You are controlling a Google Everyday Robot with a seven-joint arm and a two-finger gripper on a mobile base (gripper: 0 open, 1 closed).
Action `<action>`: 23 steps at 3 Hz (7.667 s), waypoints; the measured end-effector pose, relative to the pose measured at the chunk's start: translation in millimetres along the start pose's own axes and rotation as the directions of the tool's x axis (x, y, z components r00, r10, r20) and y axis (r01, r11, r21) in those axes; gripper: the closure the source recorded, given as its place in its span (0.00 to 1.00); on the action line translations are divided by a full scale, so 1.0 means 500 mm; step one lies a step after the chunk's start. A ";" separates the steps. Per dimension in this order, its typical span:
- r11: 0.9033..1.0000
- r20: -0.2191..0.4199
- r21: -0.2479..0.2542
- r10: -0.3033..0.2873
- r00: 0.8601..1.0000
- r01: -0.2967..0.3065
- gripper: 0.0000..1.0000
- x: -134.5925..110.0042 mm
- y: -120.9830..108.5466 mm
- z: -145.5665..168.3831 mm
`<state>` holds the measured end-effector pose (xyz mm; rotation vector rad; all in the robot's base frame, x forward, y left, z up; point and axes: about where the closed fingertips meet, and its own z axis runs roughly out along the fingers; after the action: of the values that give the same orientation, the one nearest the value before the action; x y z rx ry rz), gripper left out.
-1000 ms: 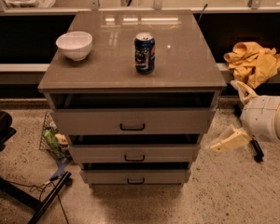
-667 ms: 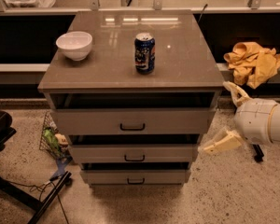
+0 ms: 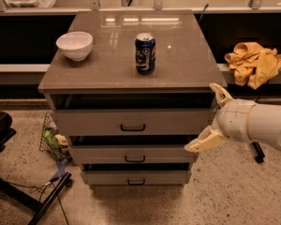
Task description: Open top drawer
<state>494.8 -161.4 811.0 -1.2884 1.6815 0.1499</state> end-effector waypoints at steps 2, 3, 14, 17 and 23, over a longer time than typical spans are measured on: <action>0.998 0.009 -0.037 0.043 0.999 -0.043 0.00 0.035 0.020 0.111; 0.999 -0.003 -0.044 0.030 1.000 -0.030 0.00 0.033 0.016 0.126; 0.988 -0.146 -0.145 0.030 0.989 -0.051 0.00 0.135 0.032 0.276; 0.984 -0.124 -0.162 0.047 0.991 -0.067 0.17 0.128 0.000 0.349; 0.977 -0.074 -0.203 0.048 0.996 -0.062 1.00 0.130 0.037 0.274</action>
Offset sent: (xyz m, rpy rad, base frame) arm 0.0192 0.0189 -0.0340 0.0218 0.0349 0.0056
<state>565.5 -114.7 684.2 -1.4130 1.7979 0.3231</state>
